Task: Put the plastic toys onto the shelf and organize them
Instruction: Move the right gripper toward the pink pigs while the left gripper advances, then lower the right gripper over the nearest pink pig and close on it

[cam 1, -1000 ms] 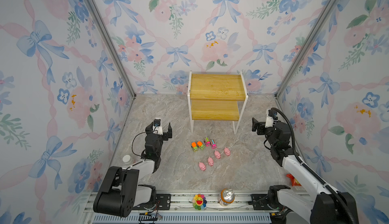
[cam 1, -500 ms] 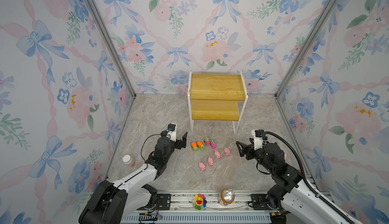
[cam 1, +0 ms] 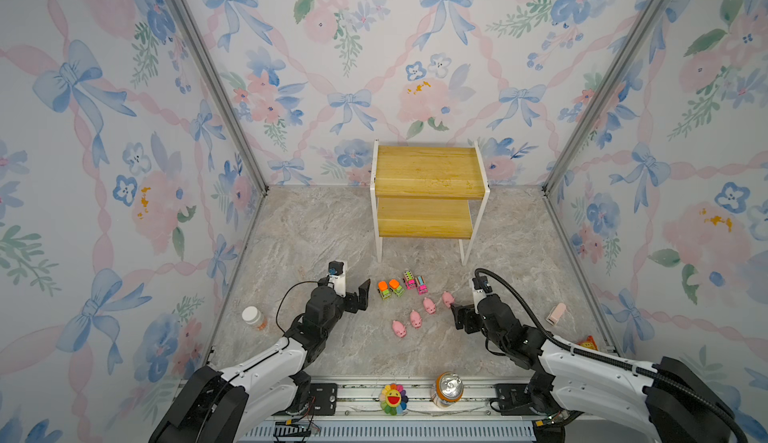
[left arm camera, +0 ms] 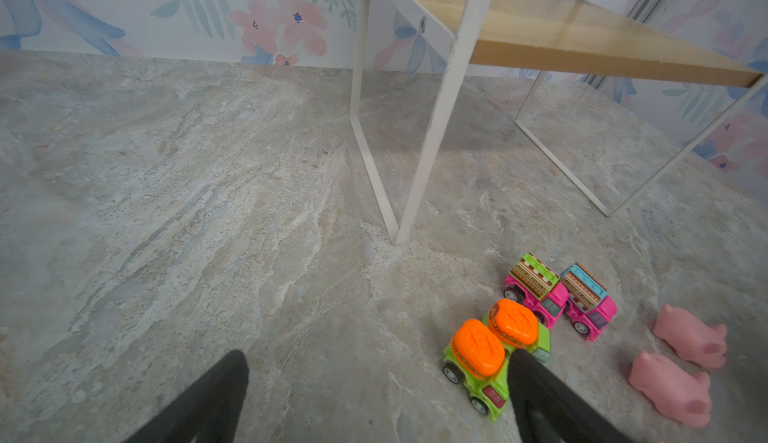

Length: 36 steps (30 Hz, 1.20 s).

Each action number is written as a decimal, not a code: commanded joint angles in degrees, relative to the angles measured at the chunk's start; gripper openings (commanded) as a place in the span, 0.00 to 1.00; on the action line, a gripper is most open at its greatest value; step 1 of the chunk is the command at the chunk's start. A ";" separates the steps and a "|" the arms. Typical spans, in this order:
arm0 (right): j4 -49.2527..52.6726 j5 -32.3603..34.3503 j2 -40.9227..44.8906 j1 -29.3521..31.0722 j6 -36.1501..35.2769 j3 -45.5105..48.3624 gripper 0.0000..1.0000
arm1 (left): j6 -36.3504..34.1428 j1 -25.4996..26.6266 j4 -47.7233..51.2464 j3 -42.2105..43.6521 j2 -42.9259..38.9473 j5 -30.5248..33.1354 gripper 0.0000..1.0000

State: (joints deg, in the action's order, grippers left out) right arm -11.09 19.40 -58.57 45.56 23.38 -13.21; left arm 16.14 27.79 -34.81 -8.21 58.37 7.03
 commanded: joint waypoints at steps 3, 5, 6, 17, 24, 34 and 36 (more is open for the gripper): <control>-6.87 0.57 -3.11 0.70 -1.57 0.11 0.87 | 1.92 0.51 -5.26 1.61 2.79 -0.08 0.98; -8.14 -0.22 -4.40 0.71 -2.09 0.10 0.86 | 2.14 0.52 -6.75 1.99 4.15 0.06 0.98; -8.69 -0.32 -5.03 0.67 -2.28 0.06 0.85 | 2.07 0.62 -7.26 2.17 4.61 0.18 0.98; -16.85 -2.69 -13.67 0.80 -4.39 0.12 0.81 | 1.14 0.92 -12.16 3.79 7.43 1.04 0.98; -18.40 -2.43 -16.99 0.88 -4.83 0.08 0.78 | 1.09 1.04 -13.99 4.40 8.88 1.23 0.98; -19.83 -0.80 -18.95 0.96 -4.81 0.75 0.68 | 0.82 1.30 -14.32 4.08 9.00 0.27 0.98; -20.26 -0.51 -19.17 1.01 -4.92 0.97 0.67 | 0.52 1.30 -14.30 4.18 8.83 0.49 0.98</control>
State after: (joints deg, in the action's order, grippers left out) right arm -29.69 17.47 -77.03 45.93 18.81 -13.04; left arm 17.19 28.77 -48.21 -4.60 67.46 7.66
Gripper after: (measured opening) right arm 0.673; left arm 0.979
